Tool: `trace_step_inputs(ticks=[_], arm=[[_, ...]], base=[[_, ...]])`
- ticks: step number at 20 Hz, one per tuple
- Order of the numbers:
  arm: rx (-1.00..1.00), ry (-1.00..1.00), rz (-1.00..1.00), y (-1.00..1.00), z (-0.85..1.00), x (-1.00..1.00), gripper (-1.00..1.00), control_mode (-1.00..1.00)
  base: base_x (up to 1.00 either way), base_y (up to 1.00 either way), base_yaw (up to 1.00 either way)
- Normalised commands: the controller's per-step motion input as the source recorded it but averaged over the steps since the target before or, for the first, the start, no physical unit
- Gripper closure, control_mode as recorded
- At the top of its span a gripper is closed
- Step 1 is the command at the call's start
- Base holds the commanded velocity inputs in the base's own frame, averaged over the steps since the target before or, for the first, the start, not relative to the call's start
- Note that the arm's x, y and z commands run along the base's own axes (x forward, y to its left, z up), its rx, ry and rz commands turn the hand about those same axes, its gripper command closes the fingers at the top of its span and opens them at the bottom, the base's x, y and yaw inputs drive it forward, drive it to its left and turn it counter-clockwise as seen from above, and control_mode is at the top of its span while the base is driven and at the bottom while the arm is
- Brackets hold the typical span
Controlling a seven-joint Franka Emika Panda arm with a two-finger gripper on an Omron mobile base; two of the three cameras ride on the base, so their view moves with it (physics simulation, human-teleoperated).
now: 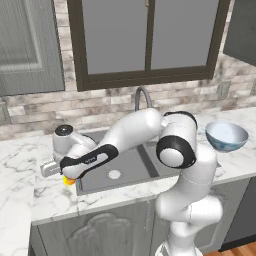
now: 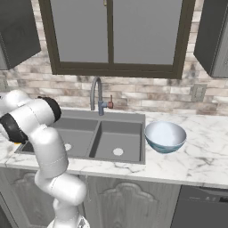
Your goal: Pick the cup and bowl from the counter and place them on the counter next to the sink.
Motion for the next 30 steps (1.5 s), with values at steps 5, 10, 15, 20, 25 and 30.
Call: trace_step_inputs(ticks=[5,10,15,20,25,30], arm=[[0.0,0.0,-0.01,0.06,-0.16,0.1,1.0,-1.0],[0.0,0.0,-0.01,0.1,-0.07,0.01,1.0,-1.0],[0.0,0.0,0.0,0.15,-0.01,0.0,1.0,-1.0],[0.0,0.0,0.0,0.06,-0.08,0.0,1.0,-1.0],[0.0,0.0,-0.03,0.0,-0.51,0.0,1.0,-1.0],[0.0,0.0,-0.01,0.0,-0.33,0.0,1.0,-1.0]], base=[[0.0,0.0,0.0],[0.0,0.0,0.0],[0.0,0.0,0.0],[0.0,0.0,0.0],[0.0,0.0,0.0],[0.0,0.0,0.0]])
